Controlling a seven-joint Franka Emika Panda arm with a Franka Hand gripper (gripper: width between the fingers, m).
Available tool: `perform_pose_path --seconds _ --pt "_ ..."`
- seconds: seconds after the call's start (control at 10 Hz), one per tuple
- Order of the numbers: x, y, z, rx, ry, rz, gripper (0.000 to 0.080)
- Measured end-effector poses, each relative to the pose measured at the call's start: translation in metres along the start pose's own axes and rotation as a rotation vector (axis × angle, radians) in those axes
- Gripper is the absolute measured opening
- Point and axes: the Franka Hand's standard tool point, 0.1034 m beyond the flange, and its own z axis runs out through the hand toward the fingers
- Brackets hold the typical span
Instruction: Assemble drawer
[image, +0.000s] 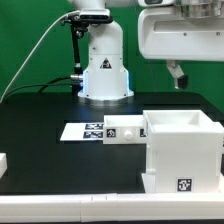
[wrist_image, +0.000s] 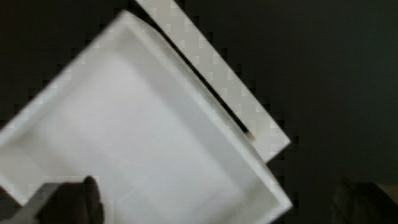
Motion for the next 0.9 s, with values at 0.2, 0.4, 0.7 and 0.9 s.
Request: perform_pose_path --seconds 0.2,0.4,0.7,0.9 --pt "-0.021 0.012 -0.003 -0.009 0.0 -0.069 0.0649" --pt "-0.021 0.011 0.001 -0.008 0.003 -0.04 0.0649" --pt "-0.034 0.018 0.007 -0.024 -0.012 0.263 0.0649" --pt "-0.039 0.017 -0.001 -0.029 -0.014 0.57 0.0649"
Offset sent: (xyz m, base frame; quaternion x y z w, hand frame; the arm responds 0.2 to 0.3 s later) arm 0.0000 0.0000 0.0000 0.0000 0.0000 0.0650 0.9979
